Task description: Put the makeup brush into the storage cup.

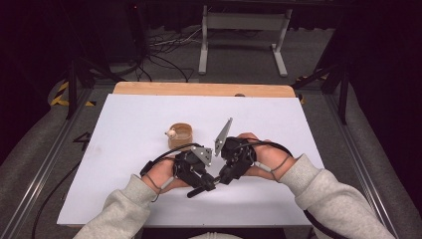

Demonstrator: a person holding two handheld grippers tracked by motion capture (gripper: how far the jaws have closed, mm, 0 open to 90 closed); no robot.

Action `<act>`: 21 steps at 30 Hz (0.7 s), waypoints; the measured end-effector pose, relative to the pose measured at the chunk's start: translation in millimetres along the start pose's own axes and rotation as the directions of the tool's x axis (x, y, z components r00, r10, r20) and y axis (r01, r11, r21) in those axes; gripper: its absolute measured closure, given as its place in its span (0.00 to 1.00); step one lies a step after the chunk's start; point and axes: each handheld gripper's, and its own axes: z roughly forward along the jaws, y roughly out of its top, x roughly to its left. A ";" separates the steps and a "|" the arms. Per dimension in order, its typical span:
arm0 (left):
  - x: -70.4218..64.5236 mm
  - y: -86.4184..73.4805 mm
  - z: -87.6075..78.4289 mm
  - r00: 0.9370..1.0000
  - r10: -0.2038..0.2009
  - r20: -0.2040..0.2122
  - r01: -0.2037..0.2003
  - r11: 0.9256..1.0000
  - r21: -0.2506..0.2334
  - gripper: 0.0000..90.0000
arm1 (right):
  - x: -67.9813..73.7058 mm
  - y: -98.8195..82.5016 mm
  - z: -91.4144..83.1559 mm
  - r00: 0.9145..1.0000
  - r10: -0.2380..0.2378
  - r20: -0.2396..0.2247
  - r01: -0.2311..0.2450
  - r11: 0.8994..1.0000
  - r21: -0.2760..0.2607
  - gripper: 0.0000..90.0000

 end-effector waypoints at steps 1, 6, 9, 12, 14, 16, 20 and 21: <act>-0.1 0.1 -0.4 1.000 0.001 -0.004 -0.001 1.000 -0.002 0.80 | 0.9 -0.8 -0.7 1.000 -0.007 0.004 0.007 1.000 -0.010 0.73; -0.2 -0.4 -2.8 1.000 -0.007 -0.001 0.007 1.000 -0.019 0.80 | 3.7 -6.1 -4.8 0.999 0.002 0.042 0.001 0.996 -0.088 0.46; -0.3 -1.2 -4.7 1.000 -0.012 -0.008 0.012 0.999 -0.033 0.80 | 3.9 -9.8 -7.1 0.997 -0.004 0.079 0.014 0.991 -0.130 0.34; 0.6 -2.5 -7.3 1.000 -0.012 0.001 0.012 0.999 -0.038 0.80 | 5.0 -16.2 -11.9 0.993 -0.004 0.119 0.027 0.980 -0.197 0.22; 1.1 -3.0 -8.8 1.000 -0.013 -0.010 0.013 0.999 -0.046 0.80 | 6.3 -19.5 -14.5 0.991 0.005 0.133 0.027 0.971 -0.239 0.19; 1.2 -3.8 -10.4 1.000 -0.020 -0.010 0.019 0.998 -0.052 0.80 | 8.2 -23.1 -17.7 0.986 0.008 0.164 0.038 0.960 -0.276 0.13; 1.9 -5.1 -12.2 1.000 -0.024 -0.007 0.024 0.998 -0.056 0.80 | 9.6 -31.0 -22.4 0.979 0.014 0.206 0.058 0.938 -0.342 0.06; 1.9 -5.4 -12.5 1.000 -0.026 -0.008 0.026 0.998 -0.059 0.80 | 9.7 -33.3 -23.1 0.976 0.020 0.215 0.061 0.931 -0.360 0.06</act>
